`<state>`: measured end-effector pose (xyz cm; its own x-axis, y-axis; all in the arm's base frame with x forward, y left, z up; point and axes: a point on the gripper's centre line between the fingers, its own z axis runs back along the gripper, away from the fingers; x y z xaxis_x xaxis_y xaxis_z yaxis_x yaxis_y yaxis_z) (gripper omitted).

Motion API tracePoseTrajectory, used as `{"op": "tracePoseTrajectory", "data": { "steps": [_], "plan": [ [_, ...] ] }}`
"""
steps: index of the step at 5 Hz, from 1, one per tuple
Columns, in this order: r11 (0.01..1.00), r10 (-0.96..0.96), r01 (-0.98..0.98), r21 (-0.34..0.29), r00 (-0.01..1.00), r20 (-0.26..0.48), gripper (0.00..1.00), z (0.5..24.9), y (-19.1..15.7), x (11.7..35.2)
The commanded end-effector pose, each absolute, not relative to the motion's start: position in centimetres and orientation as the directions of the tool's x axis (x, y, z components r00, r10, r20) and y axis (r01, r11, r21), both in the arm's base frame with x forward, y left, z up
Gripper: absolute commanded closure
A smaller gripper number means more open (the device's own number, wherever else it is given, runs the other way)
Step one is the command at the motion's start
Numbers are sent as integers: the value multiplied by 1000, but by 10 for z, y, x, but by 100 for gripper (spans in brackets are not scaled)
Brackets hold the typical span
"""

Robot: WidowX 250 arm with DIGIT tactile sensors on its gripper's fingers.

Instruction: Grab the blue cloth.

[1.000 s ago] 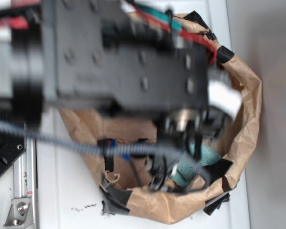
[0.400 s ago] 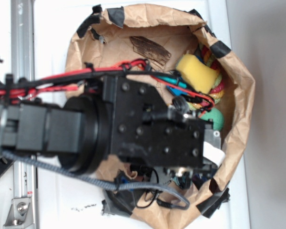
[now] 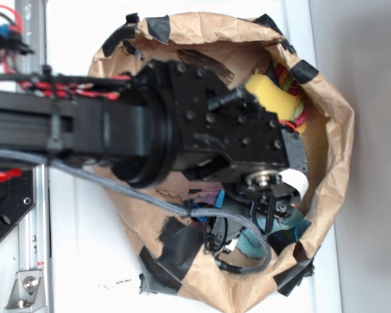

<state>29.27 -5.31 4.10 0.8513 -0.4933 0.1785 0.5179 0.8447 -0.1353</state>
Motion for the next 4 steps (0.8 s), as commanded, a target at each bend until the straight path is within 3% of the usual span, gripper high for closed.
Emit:
{"op": "tracePoseTrajectory", "data": {
  "steps": [1,2,4],
  "plan": [
    [739,-610,653,-168,753,246,0,39,-109,303],
    [762,-579,623,-176,778,244,100,34,-109,307],
    [798,-547,587,-138,801,243,100,35,-96,310]
  ]
}}
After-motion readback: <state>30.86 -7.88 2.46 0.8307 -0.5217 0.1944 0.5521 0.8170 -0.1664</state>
